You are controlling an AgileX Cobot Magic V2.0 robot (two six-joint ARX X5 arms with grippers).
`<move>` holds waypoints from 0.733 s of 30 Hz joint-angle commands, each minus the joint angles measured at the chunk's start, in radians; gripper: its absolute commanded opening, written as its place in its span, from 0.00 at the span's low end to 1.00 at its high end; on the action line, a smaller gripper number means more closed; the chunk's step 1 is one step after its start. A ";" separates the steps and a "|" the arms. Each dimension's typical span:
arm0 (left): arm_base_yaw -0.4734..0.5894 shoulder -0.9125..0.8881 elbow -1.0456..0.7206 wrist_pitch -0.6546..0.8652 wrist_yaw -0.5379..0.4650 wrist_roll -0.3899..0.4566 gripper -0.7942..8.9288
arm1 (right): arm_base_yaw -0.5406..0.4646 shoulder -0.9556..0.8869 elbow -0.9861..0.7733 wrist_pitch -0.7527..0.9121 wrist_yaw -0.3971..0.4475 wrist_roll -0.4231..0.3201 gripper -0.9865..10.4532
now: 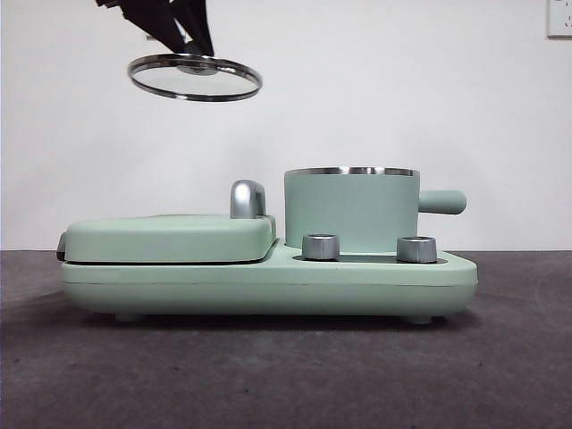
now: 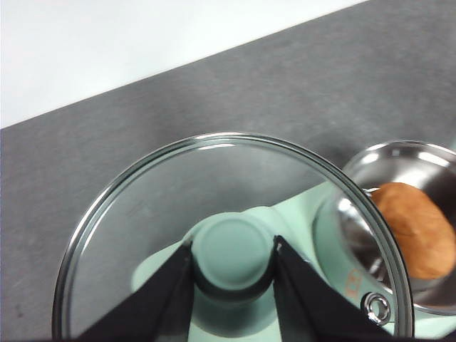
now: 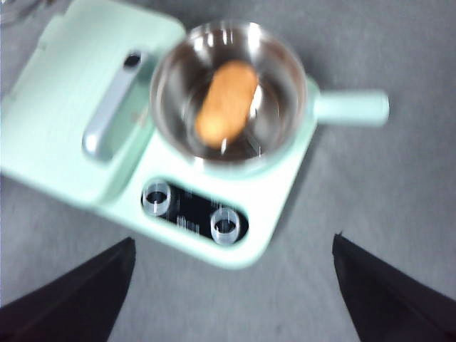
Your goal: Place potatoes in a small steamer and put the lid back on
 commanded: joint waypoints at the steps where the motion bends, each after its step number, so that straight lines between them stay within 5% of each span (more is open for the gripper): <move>1: -0.032 -0.006 0.027 0.027 0.002 -0.004 0.10 | 0.024 -0.112 -0.129 -0.055 0.003 -0.009 0.47; 13: -0.185 0.037 0.026 0.088 0.003 0.001 0.10 | 0.129 -0.644 -0.831 0.414 -0.003 0.199 0.47; 22: -0.233 0.160 0.026 0.224 0.076 0.016 0.10 | 0.138 -0.797 -1.048 0.511 0.010 0.256 0.47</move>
